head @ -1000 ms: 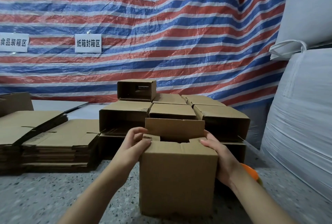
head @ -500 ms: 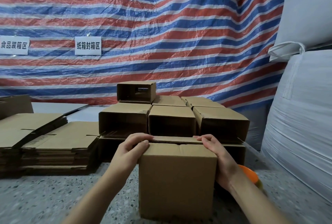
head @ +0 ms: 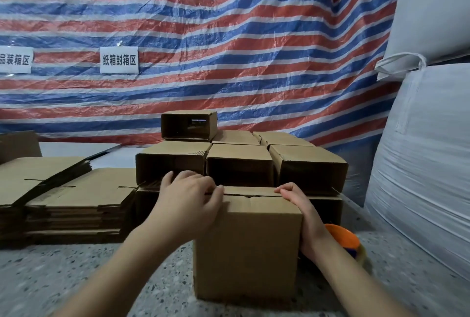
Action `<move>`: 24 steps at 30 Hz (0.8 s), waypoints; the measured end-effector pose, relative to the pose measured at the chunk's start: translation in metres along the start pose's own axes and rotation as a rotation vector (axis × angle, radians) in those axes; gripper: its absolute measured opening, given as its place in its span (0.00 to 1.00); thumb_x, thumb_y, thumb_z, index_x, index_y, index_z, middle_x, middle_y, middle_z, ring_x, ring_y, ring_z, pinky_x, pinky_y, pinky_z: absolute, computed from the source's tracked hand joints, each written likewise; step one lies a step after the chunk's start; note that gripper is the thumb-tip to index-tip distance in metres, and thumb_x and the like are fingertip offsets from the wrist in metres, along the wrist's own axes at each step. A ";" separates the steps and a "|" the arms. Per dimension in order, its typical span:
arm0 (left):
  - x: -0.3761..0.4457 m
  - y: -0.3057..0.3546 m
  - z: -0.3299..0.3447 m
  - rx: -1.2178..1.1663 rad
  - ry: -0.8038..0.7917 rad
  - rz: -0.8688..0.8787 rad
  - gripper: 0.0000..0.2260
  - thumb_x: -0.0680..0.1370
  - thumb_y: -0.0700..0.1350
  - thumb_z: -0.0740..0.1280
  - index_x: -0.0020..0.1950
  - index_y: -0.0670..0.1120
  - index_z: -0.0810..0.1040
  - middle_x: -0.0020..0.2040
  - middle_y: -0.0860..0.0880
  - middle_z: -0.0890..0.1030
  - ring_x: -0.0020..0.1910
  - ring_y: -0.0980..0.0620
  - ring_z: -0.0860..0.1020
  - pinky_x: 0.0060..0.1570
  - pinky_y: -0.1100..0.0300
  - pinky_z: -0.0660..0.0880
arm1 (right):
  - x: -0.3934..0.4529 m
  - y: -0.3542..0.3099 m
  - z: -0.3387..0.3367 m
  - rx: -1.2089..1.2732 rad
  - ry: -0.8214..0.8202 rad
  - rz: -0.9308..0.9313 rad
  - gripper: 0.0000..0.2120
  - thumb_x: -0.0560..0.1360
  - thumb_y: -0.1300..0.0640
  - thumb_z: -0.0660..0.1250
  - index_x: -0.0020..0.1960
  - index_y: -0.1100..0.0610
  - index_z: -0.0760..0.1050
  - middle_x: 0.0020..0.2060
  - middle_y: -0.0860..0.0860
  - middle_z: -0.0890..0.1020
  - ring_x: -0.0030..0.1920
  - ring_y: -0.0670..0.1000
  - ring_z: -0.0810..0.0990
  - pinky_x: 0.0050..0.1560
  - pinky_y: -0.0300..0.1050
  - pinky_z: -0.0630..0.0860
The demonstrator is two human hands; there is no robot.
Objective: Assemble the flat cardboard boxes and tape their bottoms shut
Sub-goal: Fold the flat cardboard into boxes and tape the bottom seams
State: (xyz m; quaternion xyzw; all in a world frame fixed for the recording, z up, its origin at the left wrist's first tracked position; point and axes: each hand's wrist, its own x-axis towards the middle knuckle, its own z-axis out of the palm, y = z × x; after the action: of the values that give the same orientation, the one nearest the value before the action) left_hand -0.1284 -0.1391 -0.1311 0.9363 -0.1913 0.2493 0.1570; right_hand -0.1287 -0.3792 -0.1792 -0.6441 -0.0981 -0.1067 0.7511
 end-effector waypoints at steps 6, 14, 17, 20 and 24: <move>0.013 0.047 0.027 0.081 -0.221 0.317 0.33 0.76 0.72 0.45 0.78 0.60 0.56 0.78 0.56 0.60 0.77 0.54 0.58 0.74 0.50 0.52 | -0.001 0.000 0.000 0.044 -0.021 0.008 0.18 0.72 0.44 0.65 0.52 0.57 0.76 0.47 0.62 0.80 0.41 0.56 0.82 0.38 0.48 0.80; 0.014 0.040 0.041 0.104 -0.116 0.374 0.31 0.76 0.72 0.47 0.75 0.59 0.63 0.75 0.57 0.68 0.74 0.55 0.64 0.70 0.52 0.63 | 0.012 -0.010 -0.045 -0.727 0.142 0.110 0.17 0.82 0.38 0.54 0.58 0.48 0.74 0.54 0.50 0.80 0.55 0.50 0.80 0.59 0.54 0.77; 0.012 0.040 0.041 0.096 -0.110 0.385 0.31 0.77 0.71 0.48 0.75 0.59 0.62 0.75 0.57 0.67 0.74 0.55 0.64 0.71 0.51 0.62 | 0.001 -0.002 -0.073 -1.497 0.147 0.234 0.25 0.78 0.29 0.52 0.56 0.49 0.72 0.46 0.45 0.79 0.44 0.44 0.79 0.43 0.44 0.78; 0.012 0.041 0.041 0.093 -0.110 0.384 0.31 0.77 0.71 0.47 0.76 0.59 0.60 0.76 0.57 0.66 0.75 0.54 0.63 0.72 0.52 0.61 | -0.013 0.015 -0.081 -1.663 0.026 0.314 0.25 0.76 0.29 0.56 0.57 0.48 0.73 0.48 0.45 0.81 0.46 0.45 0.80 0.45 0.42 0.76; 0.012 0.040 0.040 0.078 -0.124 0.379 0.31 0.77 0.71 0.45 0.76 0.59 0.60 0.76 0.56 0.66 0.75 0.54 0.63 0.72 0.52 0.61 | -0.015 0.027 -0.086 -1.687 0.046 0.238 0.24 0.75 0.34 0.64 0.64 0.47 0.71 0.54 0.44 0.80 0.51 0.44 0.79 0.45 0.40 0.73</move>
State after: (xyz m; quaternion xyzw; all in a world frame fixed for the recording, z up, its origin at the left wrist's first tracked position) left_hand -0.1203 -0.1933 -0.1499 0.9025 -0.3635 0.2235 0.0587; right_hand -0.1344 -0.4595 -0.2216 -0.9918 0.0980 -0.0773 0.0277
